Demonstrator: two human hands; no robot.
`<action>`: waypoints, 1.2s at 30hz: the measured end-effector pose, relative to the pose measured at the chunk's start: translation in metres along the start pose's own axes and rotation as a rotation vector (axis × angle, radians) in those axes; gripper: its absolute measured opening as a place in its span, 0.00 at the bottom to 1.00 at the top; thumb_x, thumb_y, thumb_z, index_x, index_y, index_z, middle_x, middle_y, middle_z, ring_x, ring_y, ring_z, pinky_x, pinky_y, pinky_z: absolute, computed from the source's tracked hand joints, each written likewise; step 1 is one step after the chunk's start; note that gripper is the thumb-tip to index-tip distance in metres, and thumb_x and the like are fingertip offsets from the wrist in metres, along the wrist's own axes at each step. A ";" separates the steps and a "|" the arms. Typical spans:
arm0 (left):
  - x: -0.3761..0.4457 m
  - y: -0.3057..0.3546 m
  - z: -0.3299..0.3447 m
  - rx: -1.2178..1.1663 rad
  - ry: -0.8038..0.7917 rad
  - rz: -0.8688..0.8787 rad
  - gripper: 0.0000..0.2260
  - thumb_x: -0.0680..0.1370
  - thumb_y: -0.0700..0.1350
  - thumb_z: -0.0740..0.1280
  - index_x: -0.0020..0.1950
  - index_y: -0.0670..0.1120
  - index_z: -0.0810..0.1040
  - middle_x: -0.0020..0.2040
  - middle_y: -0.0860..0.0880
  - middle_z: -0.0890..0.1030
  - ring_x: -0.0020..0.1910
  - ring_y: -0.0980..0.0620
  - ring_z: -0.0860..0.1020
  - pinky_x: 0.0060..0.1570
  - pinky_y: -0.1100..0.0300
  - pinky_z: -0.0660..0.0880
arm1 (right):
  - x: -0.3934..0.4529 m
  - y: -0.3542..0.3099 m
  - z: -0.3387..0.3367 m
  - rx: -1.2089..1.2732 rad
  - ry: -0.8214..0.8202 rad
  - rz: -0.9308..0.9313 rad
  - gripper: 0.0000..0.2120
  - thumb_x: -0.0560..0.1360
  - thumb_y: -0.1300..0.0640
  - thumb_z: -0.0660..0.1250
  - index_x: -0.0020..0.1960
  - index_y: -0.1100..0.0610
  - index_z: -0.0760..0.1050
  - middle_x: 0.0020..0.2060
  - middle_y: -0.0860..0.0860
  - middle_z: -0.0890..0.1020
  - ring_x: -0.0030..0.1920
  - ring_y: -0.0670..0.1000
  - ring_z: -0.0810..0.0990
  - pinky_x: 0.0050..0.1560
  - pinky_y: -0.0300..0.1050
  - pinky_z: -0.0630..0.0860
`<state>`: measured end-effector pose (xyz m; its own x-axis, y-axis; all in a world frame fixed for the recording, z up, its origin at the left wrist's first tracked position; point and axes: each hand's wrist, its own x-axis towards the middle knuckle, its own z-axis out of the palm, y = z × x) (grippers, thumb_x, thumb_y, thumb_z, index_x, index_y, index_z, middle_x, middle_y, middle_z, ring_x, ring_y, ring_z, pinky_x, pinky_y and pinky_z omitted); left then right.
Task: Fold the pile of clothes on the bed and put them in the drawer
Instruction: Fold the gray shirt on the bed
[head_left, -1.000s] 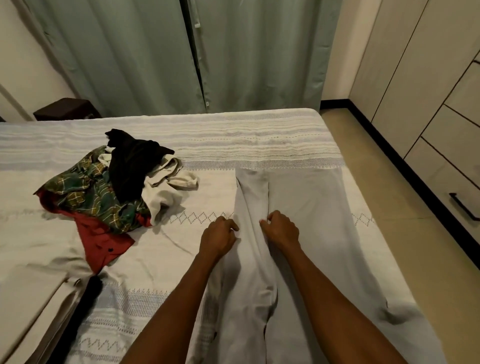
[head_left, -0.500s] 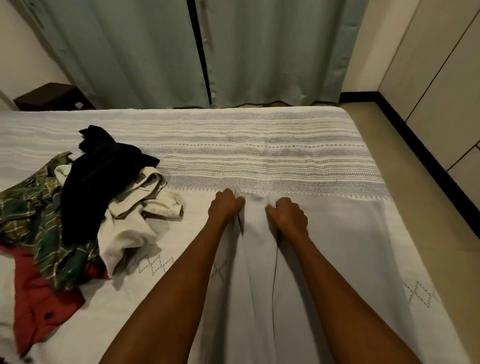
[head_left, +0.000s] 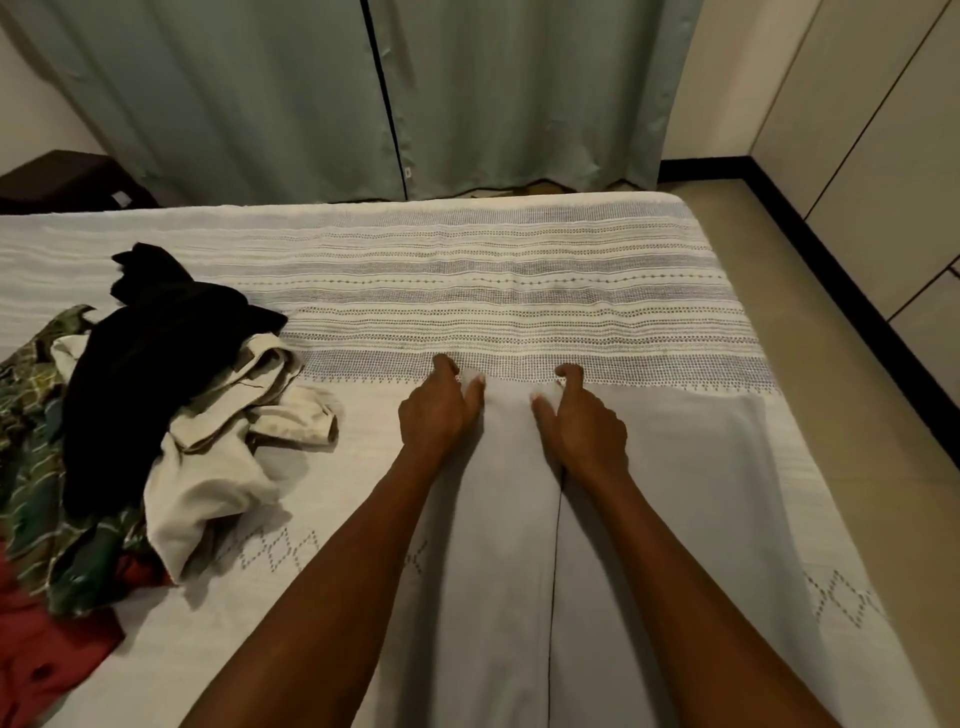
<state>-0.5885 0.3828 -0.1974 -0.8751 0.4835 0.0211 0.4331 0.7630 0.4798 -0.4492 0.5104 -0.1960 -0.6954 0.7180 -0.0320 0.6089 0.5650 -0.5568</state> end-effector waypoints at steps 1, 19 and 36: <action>-0.004 -0.004 0.001 0.022 -0.011 0.016 0.19 0.81 0.61 0.58 0.61 0.47 0.67 0.51 0.44 0.83 0.50 0.40 0.81 0.48 0.49 0.73 | -0.006 0.002 0.002 -0.018 -0.024 -0.065 0.19 0.81 0.42 0.60 0.69 0.47 0.62 0.56 0.52 0.80 0.54 0.58 0.80 0.53 0.52 0.76; -0.239 -0.047 -0.034 0.200 0.132 0.510 0.11 0.79 0.48 0.61 0.49 0.45 0.80 0.48 0.45 0.80 0.45 0.44 0.76 0.43 0.51 0.73 | -0.234 0.027 0.001 -0.255 -0.159 -0.515 0.26 0.82 0.42 0.51 0.75 0.52 0.69 0.74 0.51 0.71 0.75 0.56 0.66 0.72 0.55 0.63; -0.499 -0.104 -0.096 -0.045 0.084 0.176 0.18 0.78 0.53 0.56 0.59 0.46 0.80 0.54 0.43 0.81 0.48 0.39 0.79 0.48 0.49 0.76 | -0.416 0.020 -0.040 -0.105 -0.096 -0.247 0.17 0.76 0.57 0.65 0.65 0.54 0.78 0.64 0.54 0.78 0.63 0.58 0.76 0.61 0.53 0.73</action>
<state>-0.2178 0.0206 -0.1737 -0.8027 0.5686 0.1798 0.5723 0.6494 0.5007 -0.1324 0.2393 -0.1603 -0.8575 0.5143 0.0124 0.4494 0.7605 -0.4688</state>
